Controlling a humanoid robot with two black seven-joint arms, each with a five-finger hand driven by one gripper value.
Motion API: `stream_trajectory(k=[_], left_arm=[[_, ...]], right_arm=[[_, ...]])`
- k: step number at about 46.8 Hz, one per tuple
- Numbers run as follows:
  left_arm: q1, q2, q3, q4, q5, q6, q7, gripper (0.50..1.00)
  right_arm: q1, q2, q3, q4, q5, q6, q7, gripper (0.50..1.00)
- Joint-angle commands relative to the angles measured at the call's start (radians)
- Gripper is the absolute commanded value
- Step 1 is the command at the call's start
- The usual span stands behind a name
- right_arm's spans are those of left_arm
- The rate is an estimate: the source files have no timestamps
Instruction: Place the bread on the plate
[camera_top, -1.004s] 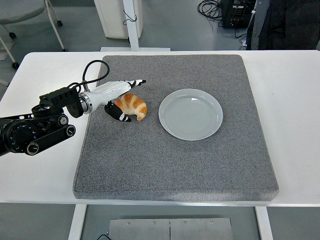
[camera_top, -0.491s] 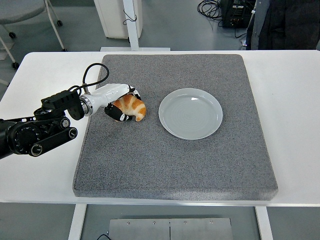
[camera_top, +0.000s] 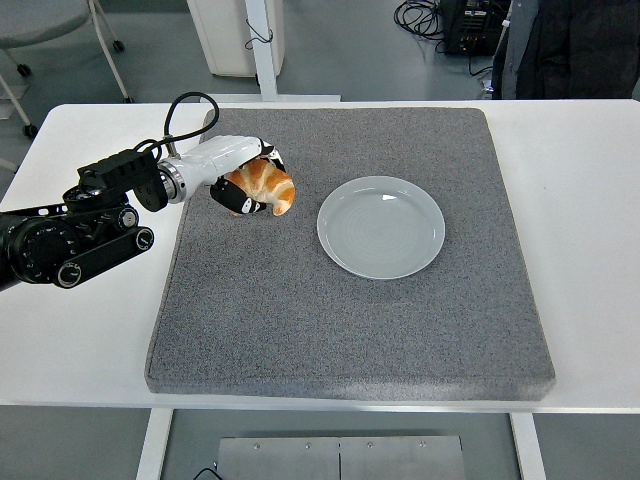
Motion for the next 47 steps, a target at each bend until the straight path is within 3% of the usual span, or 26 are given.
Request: stream_trajectory(k=[1, 29, 47], left_arm=[[-0.034, 0.01, -0.001, -0.003, 0.0, -0.002, 0.001, 0.5], [-0.237, 0.053, 0.0, -0.012, -0.04, -0.074, 0.005, 0.5], [-0.321, 0.03, 0.0, -0.012, -0.06, -0.117, 0.005, 0.5]], right_arm=[[0.0, 0.0, 0.0, 0.0, 0.0, 0.0, 0.0, 1.0], [0.0, 0.0, 0.0, 0.0, 0.0, 0.0, 0.0, 1.0], [0.0, 0.0, 0.0, 0.0, 0.0, 0.0, 0.0, 1.0]])
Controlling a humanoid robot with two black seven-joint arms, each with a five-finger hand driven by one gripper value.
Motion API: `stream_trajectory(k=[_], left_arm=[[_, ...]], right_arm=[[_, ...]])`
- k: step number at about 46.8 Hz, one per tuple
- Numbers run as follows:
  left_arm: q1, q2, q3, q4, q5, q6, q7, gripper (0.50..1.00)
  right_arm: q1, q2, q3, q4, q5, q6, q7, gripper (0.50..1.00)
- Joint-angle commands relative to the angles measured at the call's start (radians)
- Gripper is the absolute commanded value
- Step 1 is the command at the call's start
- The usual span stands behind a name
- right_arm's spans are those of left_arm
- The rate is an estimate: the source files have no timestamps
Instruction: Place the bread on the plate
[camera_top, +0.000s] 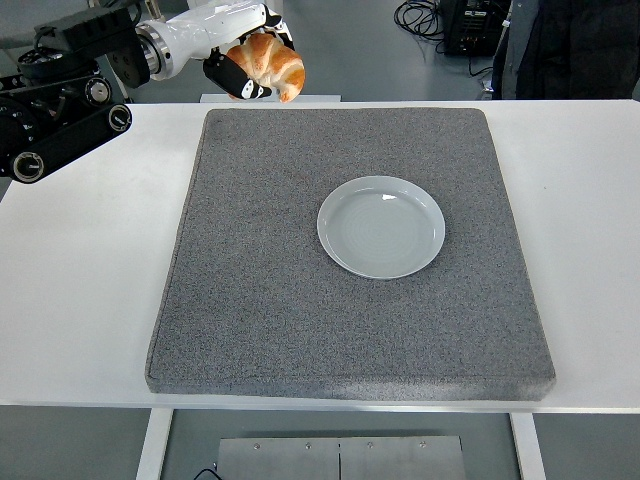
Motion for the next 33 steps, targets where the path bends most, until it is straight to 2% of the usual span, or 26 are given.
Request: stream_trajectory(k=[1, 33], left_arm=[[-0.013, -0.016, 0.001, 0.0, 0.0, 0.0, 0.0, 0.5], [-0.032, -0.212, 0.061, 0.003, 0.012, -0.006, 0.009, 0.5]], right_arm=[[0.0, 0.0, 0.0, 0.0, 0.0, 0.0, 0.0, 1.0], [0.0, 0.0, 0.0, 0.0, 0.0, 0.0, 0.0, 1.0]])
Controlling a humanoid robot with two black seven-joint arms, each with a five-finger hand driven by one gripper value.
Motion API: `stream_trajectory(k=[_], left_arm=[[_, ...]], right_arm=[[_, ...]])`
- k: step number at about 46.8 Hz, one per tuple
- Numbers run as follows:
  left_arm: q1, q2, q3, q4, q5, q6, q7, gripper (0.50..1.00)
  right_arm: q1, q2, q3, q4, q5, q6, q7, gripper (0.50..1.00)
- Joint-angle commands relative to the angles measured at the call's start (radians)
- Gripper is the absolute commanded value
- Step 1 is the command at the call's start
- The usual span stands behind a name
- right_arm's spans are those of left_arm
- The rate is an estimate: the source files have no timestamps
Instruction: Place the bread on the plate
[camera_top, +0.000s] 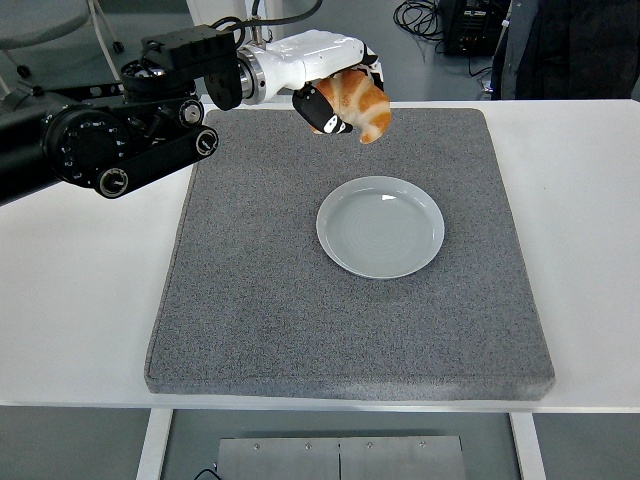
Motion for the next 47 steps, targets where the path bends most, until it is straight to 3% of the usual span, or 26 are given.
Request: stream_trajectory(k=[1, 29, 47], left_arm=[[0.002, -0.018, 0.001, 0.0, 0.005, 0.0, 0.0, 0.5], [0.075, -0.119, 0.093, 0.013, 0.082, 0.009, -0.001, 0.5], [0.133, -0.202, 0.146, 0.103, 0.126, 0.04, -0.007, 0.5]], right_arm=[[0.0, 0.0, 0.0, 0.0, 0.0, 0.0, 0.0, 1.0], [0.0, 0.0, 0.0, 0.0, 0.0, 0.0, 0.0, 1.0], [0.0, 0.0, 0.0, 0.0, 0.0, 0.0, 0.0, 1.0]])
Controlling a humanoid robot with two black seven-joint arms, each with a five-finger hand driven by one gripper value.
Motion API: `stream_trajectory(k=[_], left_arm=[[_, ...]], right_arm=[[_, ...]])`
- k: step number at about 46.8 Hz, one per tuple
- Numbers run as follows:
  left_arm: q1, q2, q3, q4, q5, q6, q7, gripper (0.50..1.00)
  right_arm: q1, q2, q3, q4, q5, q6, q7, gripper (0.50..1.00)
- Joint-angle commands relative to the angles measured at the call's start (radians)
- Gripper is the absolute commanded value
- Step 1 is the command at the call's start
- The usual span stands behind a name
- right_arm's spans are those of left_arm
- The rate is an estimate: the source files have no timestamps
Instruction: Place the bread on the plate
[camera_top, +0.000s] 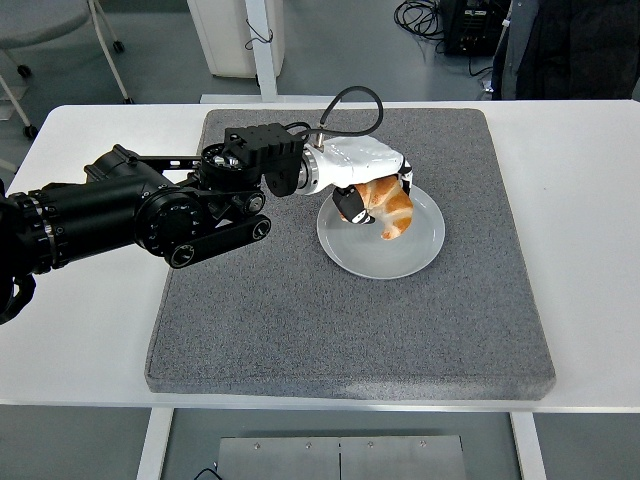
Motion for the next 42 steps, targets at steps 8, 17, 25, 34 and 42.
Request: stream_trajectory(k=[8, 17, 25, 34, 42], left_arm=[[0.035, -0.026, 0.004, 0.026, 0.02, 0.008, -0.003, 0.5], [0.059, -0.027, 0.01, 0.052, 0.028, 0.018, -0.006, 0.5], [0.075, -0.03, 0.033, 0.063, 0.028, 0.022, -0.006, 0.5], [0.078, -0.036, 0.032, 0.067, 0.026, 0.022, -0.005, 0.5], [0.079, -0.042, 0.032, 0.069, 0.021, 0.022, -0.003, 0.5]], right_arm=[[0.0, 0.0, 0.0, 0.0, 0.0, 0.0, 0.0, 1.0], [0.0, 0.0, 0.0, 0.0, 0.0, 0.0, 0.0, 1.0], [0.0, 0.0, 0.0, 0.0, 0.0, 0.0, 0.0, 1.0], [0.0, 0.0, 0.0, 0.0, 0.0, 0.0, 0.0, 1.0], [0.0, 0.0, 0.0, 0.0, 0.0, 0.0, 0.0, 1.0]])
